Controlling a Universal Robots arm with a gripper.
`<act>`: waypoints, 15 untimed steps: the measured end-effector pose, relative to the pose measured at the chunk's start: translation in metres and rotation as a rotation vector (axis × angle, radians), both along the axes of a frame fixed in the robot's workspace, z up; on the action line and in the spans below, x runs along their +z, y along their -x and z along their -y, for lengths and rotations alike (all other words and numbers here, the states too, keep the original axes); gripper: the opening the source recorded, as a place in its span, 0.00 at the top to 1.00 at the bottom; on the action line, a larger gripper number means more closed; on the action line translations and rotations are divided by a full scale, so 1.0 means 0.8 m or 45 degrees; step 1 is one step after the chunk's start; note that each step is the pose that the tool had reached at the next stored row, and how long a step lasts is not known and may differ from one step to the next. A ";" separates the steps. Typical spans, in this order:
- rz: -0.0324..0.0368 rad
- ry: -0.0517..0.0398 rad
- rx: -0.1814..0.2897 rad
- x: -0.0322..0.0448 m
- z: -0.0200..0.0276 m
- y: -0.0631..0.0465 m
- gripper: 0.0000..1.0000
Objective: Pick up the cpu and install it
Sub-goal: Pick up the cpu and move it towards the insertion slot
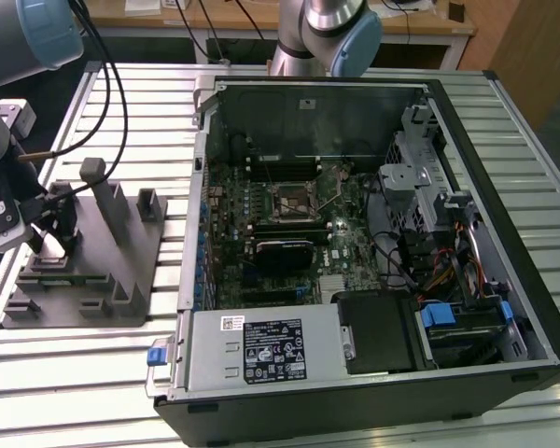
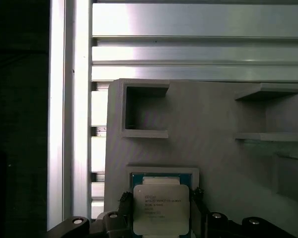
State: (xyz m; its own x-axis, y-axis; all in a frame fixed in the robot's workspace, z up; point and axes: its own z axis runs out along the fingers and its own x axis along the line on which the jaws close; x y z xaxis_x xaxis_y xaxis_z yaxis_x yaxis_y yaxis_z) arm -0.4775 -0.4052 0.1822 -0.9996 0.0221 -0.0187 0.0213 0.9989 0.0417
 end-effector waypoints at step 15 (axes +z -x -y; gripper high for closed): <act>0.0003 0.000 0.000 0.0291 0.0000 0.000 0.46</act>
